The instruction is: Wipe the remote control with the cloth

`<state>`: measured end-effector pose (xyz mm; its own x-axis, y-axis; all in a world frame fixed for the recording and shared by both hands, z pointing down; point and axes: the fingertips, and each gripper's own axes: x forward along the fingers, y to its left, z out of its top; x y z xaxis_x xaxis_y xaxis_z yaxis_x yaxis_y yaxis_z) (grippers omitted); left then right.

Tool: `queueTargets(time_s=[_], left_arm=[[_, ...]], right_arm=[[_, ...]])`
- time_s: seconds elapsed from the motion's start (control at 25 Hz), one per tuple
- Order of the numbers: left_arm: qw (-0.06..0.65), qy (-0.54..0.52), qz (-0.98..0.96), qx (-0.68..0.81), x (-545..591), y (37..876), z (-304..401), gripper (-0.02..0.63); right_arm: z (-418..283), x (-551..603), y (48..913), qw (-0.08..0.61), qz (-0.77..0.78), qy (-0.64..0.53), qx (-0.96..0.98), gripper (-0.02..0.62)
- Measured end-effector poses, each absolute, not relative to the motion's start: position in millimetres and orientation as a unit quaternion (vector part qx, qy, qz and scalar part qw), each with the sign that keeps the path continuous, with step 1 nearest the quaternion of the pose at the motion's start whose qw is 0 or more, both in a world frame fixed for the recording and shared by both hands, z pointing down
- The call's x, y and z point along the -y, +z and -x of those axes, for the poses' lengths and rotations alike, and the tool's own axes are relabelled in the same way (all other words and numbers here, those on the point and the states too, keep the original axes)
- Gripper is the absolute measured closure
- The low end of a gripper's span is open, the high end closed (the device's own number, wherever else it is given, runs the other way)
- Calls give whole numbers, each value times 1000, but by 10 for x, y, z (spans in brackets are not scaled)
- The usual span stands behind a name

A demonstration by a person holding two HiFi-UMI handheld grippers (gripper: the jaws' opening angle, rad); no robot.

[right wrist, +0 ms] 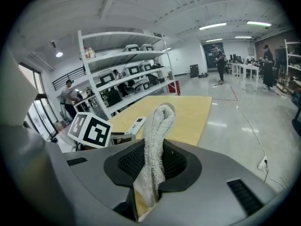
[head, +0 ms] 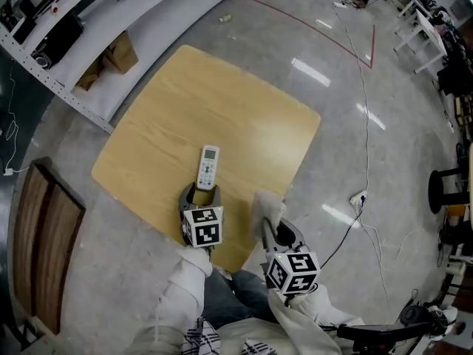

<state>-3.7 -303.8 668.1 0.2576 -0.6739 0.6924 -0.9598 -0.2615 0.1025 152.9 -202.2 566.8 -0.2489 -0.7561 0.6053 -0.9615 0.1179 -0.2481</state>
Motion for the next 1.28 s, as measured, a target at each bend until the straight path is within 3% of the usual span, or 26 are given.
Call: queueTargets(time_s=[0.48,0.76,1.28], left_arm=[[266,286,-752,531,3060,6734,-28,379],[263,287,-753,530,3061,6743,-32,379],[260,287,-759,523,3111,6758,-6,379]], right_arm=[[-1495,2275,5721,174,-560,308,749,506],[-909,2797,5702,171,-386,354,834,506],[-120,3258,6275,400,-152,257,866,506]])
